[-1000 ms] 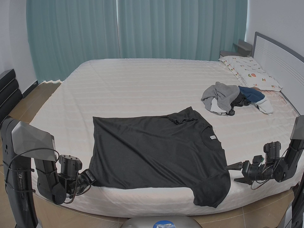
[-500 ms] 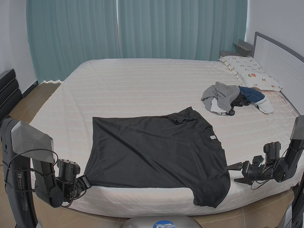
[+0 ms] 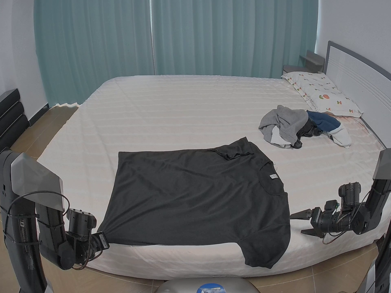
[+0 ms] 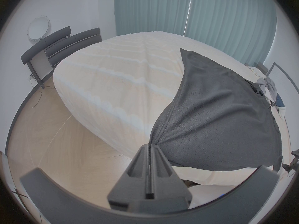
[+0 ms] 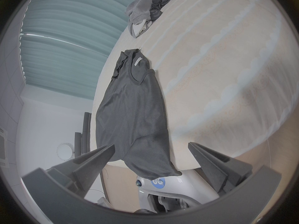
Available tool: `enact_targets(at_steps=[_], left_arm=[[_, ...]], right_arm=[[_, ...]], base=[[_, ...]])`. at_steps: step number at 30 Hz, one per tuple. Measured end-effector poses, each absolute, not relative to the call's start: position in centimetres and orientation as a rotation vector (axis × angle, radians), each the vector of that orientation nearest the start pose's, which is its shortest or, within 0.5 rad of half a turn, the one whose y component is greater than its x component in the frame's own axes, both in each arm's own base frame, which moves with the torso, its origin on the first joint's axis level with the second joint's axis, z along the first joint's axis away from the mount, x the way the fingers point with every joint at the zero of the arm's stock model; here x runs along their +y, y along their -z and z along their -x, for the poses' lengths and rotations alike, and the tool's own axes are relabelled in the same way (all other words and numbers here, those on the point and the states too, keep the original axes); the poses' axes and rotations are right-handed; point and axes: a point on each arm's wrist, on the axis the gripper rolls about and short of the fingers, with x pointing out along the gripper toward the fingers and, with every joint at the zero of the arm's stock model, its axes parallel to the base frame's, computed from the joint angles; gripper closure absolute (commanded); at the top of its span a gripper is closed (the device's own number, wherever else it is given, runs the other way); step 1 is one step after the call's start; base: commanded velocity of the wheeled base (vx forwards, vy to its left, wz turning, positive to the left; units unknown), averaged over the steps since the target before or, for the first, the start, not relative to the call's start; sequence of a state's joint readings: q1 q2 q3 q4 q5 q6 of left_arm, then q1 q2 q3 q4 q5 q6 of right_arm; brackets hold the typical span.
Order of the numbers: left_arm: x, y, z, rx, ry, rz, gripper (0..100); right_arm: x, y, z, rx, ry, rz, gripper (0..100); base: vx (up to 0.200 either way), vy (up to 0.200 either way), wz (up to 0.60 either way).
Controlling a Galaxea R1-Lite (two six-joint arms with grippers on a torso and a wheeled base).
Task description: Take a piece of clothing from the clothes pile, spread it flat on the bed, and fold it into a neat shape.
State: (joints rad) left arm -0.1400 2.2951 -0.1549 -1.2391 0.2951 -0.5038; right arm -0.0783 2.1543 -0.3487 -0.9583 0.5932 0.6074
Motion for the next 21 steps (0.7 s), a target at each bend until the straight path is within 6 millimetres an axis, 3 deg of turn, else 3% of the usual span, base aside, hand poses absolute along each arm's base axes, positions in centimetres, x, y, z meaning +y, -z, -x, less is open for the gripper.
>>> enact_targets(at_steps=[11, 21], left_arm=[[-2.3, 4.3, -21.7, 0.869, -0.352, 0.213, 100], [-2.4, 4.3, -22.5, 0.838, -0.360, 0.270, 100]], right_arm=[[-0.1, 1.4, -26.5, 0.935, -0.190, -0.798, 0], [1.9, 1.8, -26.5, 0.893, -0.206, -0.724, 0]], base=[[0.000, 0.000, 0.00], [0.000, 0.000, 0.00]])
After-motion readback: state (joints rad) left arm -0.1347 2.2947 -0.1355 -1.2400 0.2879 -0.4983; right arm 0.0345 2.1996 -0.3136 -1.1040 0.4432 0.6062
